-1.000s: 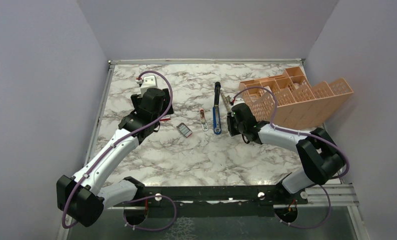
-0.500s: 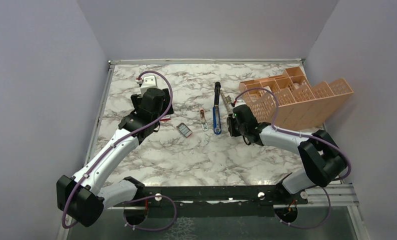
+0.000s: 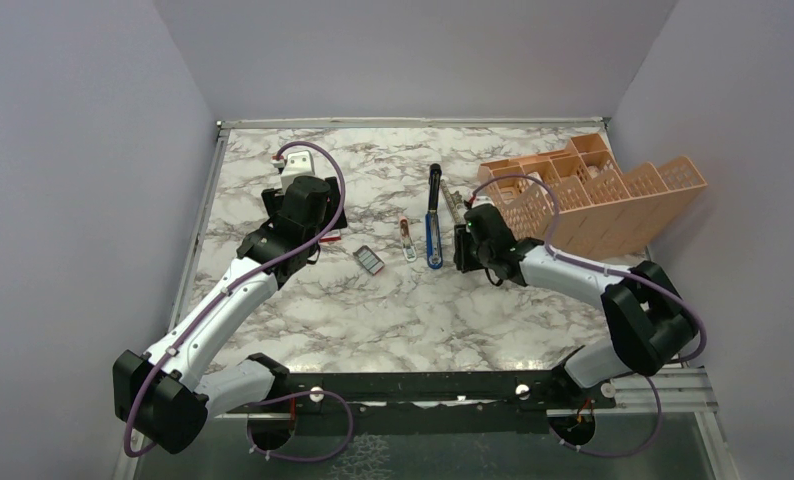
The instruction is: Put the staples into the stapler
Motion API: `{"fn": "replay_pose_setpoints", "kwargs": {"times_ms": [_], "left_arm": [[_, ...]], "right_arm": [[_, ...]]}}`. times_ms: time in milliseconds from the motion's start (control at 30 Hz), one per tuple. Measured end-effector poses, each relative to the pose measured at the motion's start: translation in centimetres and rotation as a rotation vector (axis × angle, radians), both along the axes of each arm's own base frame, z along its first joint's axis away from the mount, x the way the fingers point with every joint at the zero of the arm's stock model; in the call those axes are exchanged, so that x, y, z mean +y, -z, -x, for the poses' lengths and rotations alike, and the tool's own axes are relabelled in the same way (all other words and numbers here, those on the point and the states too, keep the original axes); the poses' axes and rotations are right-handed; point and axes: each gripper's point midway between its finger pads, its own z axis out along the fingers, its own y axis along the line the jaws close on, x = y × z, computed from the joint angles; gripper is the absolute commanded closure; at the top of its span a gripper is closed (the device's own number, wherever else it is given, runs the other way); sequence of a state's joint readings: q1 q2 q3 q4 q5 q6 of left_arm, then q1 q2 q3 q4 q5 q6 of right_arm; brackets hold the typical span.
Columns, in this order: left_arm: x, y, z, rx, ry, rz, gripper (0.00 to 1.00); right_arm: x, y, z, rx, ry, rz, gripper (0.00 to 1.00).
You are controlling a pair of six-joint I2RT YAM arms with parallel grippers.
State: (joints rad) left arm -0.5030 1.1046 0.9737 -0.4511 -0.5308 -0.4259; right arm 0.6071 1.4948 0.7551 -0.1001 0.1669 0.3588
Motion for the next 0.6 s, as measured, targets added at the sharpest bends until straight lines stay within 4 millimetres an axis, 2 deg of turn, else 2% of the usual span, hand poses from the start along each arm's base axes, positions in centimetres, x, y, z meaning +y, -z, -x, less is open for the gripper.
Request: {"fn": "replay_pose_setpoints", "kwargs": {"times_ms": [133, 200, 300, 400, 500, 600], "left_arm": [[0.0, 0.0, 0.0, 0.0, 0.0, 0.0, 0.07], [0.0, 0.0, 0.0, 0.0, 0.001, 0.001, 0.07], [-0.2, 0.1, 0.0, 0.003, 0.01, 0.008, 0.07], [-0.6, 0.2, 0.1, 0.009, 0.024, 0.023, 0.07], [-1.0, 0.7, 0.3, 0.023, 0.038, 0.041, 0.07], [-1.6, 1.5, 0.6, 0.047, 0.062, 0.067, 0.07]], "right_arm": [[0.8, -2.8, -1.2, -0.039, 0.016, -0.037, 0.49], [1.2, -4.4, -2.0, -0.066, 0.025, -0.054, 0.41], [1.5, -6.5, -3.2, -0.1, 0.049, -0.062, 0.34], [1.7, -8.0, -4.2, -0.121, 0.07, -0.056, 0.31], [1.8, -8.1, -4.9, -0.115, 0.076, -0.037, 0.32], [1.8, -6.8, -5.0, -0.076, 0.065, 0.007, 0.36]]}}
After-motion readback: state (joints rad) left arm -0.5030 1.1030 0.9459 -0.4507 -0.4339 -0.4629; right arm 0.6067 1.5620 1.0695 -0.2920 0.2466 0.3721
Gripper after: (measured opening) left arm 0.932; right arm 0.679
